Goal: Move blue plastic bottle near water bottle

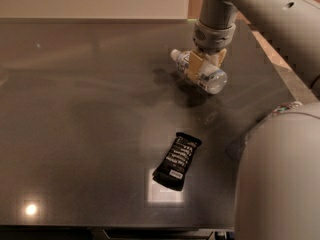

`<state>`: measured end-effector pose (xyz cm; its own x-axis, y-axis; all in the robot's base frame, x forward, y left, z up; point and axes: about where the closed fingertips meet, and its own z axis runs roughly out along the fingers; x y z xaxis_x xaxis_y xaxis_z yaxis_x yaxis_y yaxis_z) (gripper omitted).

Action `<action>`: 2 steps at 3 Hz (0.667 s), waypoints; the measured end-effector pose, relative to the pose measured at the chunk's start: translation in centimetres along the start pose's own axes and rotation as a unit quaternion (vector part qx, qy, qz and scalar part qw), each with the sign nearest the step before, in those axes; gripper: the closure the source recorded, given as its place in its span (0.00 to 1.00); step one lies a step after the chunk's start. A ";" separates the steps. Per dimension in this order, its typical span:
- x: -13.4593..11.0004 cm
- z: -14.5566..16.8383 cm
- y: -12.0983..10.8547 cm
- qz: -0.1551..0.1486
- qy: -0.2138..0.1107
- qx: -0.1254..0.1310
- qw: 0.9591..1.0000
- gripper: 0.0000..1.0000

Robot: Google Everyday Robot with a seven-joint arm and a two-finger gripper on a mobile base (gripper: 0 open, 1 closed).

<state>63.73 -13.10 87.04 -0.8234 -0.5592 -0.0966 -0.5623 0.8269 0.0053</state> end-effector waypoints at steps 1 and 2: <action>2.7 -1.7 0.1 0.002 -0.008 -0.005 1.000 1.00; 5.0 -2.8 0.0 0.000 -0.017 -0.014 1.000 1.00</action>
Offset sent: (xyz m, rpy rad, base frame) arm -0.0855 -0.0593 0.0341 0.0668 0.0313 0.0106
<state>59.41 -16.09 89.30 -0.8211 -0.5559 -0.1299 -0.5639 0.8252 0.0335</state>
